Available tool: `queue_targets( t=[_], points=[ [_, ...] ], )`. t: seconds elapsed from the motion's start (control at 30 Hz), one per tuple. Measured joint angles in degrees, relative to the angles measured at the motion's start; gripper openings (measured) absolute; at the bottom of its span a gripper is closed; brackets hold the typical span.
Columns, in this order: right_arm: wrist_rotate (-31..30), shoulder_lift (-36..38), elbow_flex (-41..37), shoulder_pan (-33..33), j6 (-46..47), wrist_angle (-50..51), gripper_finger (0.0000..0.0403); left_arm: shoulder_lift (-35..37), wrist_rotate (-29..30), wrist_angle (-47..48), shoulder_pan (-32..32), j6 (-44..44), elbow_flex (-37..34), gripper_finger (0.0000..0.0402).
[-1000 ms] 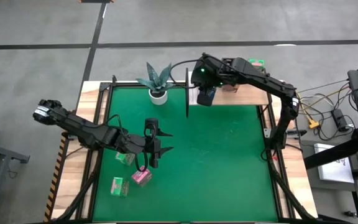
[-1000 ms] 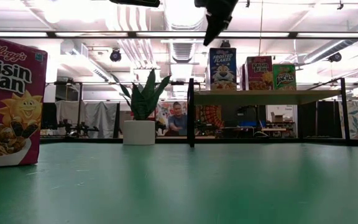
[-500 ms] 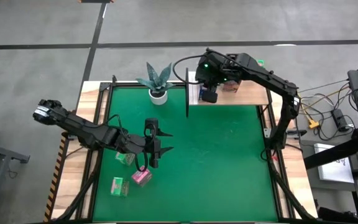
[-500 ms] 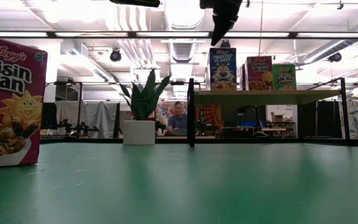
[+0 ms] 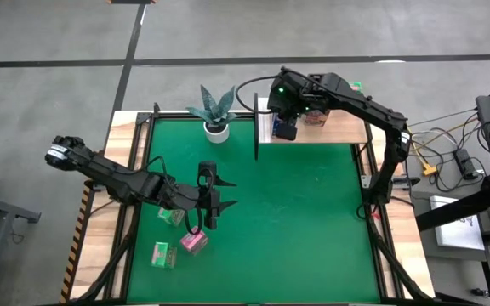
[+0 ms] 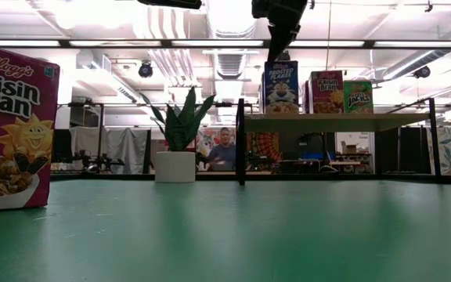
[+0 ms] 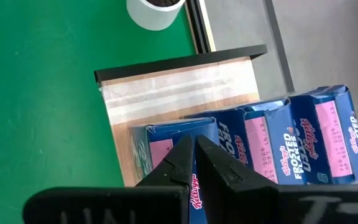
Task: Stack cereal on shelf
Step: Put the blue cereal box on the shelf aligned with the other blue cereal boxes, then put the top green cereal box on the shelf aligned with the other green cereal boxes
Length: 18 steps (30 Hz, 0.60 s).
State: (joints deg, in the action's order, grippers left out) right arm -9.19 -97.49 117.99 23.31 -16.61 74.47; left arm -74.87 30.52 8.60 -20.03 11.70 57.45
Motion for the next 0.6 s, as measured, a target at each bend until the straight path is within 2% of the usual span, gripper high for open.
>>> queue_targets(
  t=[0.6],
  points=[
    [0.06, 2.95, -0.04, -0.64, 0.19, -0.09, 0.0009, 0.00, -0.01, 0.00, 0.00, -0.01, 0.00, 0.0204]
  ],
)
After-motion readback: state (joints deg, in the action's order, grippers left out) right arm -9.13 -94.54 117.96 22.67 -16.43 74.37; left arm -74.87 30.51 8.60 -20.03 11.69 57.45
